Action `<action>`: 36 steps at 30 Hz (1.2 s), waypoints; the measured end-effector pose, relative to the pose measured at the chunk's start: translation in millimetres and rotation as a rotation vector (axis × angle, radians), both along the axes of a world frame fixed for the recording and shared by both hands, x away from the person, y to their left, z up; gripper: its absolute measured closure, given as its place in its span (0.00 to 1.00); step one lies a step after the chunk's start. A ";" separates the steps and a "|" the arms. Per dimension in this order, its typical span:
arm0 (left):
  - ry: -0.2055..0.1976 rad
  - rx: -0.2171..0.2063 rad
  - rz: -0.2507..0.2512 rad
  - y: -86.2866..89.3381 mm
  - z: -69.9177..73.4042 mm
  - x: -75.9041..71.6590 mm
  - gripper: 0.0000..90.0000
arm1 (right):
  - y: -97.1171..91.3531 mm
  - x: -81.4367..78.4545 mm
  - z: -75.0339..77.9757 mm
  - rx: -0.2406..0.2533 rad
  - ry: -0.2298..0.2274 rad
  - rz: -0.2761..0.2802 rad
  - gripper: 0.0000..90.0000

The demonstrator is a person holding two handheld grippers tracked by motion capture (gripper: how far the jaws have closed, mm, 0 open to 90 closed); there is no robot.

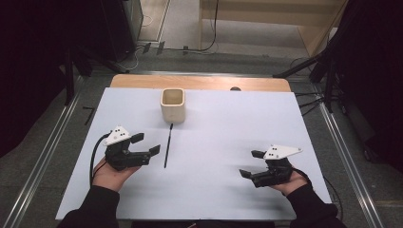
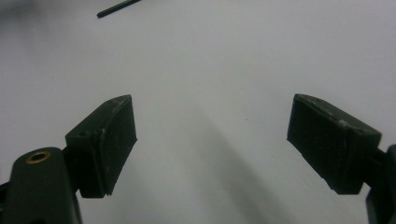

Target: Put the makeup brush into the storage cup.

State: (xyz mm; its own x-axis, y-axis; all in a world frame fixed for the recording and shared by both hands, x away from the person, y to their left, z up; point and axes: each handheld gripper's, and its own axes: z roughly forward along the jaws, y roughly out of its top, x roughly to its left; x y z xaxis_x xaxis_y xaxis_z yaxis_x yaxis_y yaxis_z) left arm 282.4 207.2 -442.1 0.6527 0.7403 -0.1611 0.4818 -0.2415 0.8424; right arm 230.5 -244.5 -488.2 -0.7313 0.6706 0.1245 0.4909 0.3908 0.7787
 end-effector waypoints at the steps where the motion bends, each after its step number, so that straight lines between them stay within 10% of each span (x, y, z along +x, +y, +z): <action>1: 0.000 0.000 0.000 0.0 0.0 0.0 0.23 | -0.2 0.1 0.0 0.000 -0.001 -0.003 0.18; 36: 0.008 0.056 0.114 -36.4 -5.6 42.6 0.26 | 2.2 -5.0 -0.5 -0.006 -0.011 0.006 0.19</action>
State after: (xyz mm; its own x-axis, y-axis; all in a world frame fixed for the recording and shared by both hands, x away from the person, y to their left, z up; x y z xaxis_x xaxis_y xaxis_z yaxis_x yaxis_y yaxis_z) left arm 325.0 170.7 -447.6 0.5629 0.8174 -0.1221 0.5157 -0.2319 0.8248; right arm 225.6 -242.3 -488.6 -0.7365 0.6671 0.1122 0.4798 0.3982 0.7818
